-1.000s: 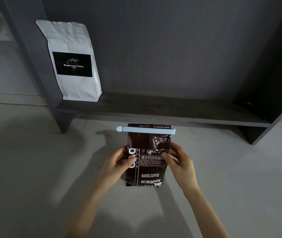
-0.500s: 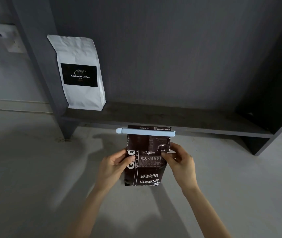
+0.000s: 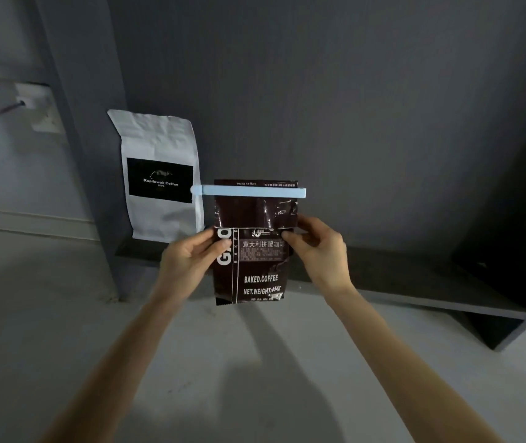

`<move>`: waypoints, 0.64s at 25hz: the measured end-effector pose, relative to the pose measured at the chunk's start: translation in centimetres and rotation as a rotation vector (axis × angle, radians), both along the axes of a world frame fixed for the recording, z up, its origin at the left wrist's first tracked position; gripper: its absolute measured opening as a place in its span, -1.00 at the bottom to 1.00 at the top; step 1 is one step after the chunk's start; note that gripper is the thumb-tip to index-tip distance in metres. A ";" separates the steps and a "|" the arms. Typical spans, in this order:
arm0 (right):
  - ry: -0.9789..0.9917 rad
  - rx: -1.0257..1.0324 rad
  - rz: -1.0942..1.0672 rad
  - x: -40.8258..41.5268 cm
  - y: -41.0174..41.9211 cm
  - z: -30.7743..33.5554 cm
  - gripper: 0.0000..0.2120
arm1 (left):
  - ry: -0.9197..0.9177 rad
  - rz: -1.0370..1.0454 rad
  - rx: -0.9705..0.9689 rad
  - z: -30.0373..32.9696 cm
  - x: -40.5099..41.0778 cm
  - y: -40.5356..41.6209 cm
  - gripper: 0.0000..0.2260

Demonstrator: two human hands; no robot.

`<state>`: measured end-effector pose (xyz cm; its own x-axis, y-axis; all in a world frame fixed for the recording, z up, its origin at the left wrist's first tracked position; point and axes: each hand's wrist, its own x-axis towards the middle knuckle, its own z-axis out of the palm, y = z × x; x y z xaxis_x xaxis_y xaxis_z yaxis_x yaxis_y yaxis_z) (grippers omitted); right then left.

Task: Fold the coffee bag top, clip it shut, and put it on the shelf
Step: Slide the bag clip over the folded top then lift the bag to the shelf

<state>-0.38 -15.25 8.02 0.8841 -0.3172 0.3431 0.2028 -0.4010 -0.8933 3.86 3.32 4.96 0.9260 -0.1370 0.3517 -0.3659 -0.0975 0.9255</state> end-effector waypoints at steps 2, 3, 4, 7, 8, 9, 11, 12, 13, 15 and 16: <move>-0.021 0.004 -0.001 1.8 0.2 0.9 -0.73 | -0.017 0.014 0.034 1.0 1.9 0.2 -0.75; -0.027 0.008 -0.003 2.7 0.3 1.1 -0.73 | -0.028 0.023 0.049 1.4 2.7 0.1 -0.76; -0.031 0.016 -0.005 3.6 0.4 1.3 -0.73 | -0.037 0.033 0.057 1.8 3.5 0.1 -0.75; -0.041 0.038 -0.014 6.1 0.6 1.5 -0.72 | -0.017 0.057 0.026 2.1 6.1 0.0 -0.65; -0.043 0.035 -0.021 6.8 0.7 1.4 -0.72 | -0.004 0.064 0.032 2.1 6.9 0.1 -0.63; -0.042 0.030 -0.028 7.3 0.8 1.4 -0.72 | 0.004 0.066 0.042 1.9 7.7 0.2 -0.63; -0.029 0.025 -0.031 8.4 0.9 1.1 -0.71 | 0.017 0.075 0.062 1.8 8.7 0.1 -0.64; -0.012 0.026 -0.025 8.8 0.9 0.8 -0.69 | 0.014 0.091 0.087 1.6 9.0 -0.1 -0.66; 0.009 0.029 -0.008 9.1 1.0 0.3 -0.64 | -0.006 0.120 0.120 1.3 9.1 -0.3 -0.67; 0.063 0.043 0.063 9.3 1.1 -0.7 -0.50 | -0.031 0.190 0.181 0.7 9.3 -0.6 -0.67; 0.083 0.053 0.106 9.2 1.4 -1.2 -0.43 | -0.006 0.203 0.175 0.5 9.4 -0.6 -0.66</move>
